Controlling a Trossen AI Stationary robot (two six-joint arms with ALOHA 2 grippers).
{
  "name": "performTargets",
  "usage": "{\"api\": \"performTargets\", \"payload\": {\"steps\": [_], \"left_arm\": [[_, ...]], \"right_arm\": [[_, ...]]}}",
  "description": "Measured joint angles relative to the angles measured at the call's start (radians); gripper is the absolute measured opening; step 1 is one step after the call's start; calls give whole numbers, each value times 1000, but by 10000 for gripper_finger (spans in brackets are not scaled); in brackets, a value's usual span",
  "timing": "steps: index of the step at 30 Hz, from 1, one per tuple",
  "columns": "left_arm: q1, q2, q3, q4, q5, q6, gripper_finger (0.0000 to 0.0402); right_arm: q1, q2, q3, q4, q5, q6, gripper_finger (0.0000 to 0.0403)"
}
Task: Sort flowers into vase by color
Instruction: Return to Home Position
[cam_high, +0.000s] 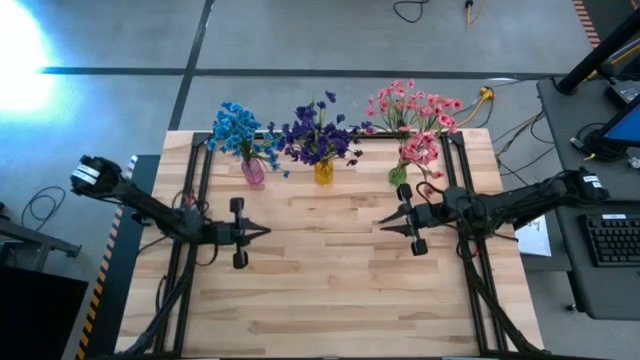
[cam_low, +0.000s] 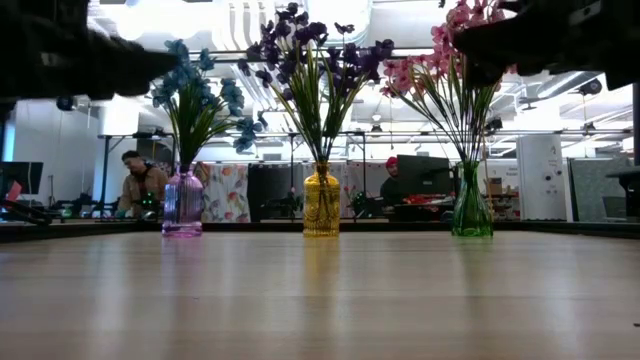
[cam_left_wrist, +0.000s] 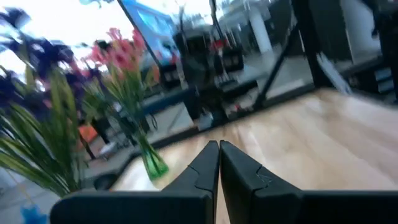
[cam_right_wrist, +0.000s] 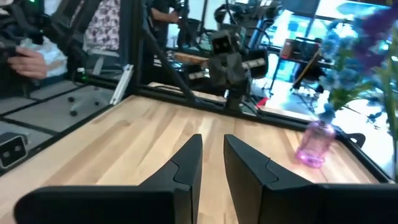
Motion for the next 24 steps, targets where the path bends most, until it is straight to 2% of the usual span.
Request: {"api": "performTargets", "payload": {"steps": [5,15,24], "left_arm": [[0,-149,0,-42,0,59,0],[-4,-458,9,-416,-5,32,0],[-7,-699,26,-694,-47,31,0]], "right_arm": [[-30,-58,-34,-3,0,16,56],[-32,-212,-92,-50,-1,-20,56],[-34,-404,-96,-241,0,-56,56]]}}
